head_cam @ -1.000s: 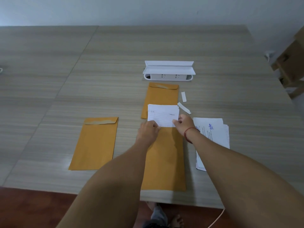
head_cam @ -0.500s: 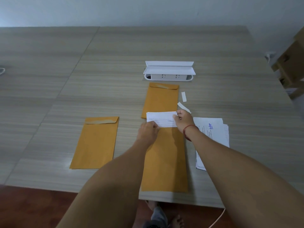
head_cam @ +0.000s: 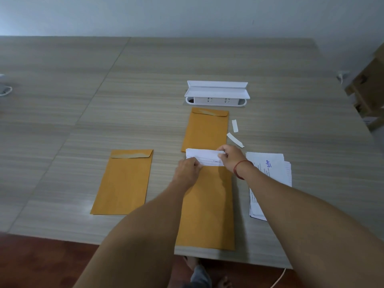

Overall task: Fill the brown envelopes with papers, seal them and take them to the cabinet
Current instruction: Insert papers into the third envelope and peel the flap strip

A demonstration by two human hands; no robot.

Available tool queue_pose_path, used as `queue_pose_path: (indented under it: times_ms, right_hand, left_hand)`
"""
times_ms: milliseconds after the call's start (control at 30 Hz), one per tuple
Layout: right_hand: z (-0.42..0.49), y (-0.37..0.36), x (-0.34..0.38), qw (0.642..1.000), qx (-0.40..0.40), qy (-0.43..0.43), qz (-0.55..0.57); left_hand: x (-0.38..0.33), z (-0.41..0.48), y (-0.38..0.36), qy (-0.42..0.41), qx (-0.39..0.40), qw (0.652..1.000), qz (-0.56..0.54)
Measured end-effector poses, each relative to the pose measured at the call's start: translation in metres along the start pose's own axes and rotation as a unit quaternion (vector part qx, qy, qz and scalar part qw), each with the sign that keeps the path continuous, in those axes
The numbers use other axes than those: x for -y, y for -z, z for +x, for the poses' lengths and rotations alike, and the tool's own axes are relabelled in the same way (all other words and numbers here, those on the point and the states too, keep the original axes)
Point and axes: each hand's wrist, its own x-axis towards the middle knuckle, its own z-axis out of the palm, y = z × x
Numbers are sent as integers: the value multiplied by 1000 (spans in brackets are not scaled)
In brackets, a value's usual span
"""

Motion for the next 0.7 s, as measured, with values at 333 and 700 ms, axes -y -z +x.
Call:
queue_pose_path:
  times_ms: [333,700]
  right_hand:
    - [-8,-7,-8,995,70,2,-64]
    - [-9,-17,-10,994,80,22,-67]
  left_hand:
    - [-4,-6,-1,-37,-17,999,14]
    - [-2,-11,10,-52,-4,996,72]
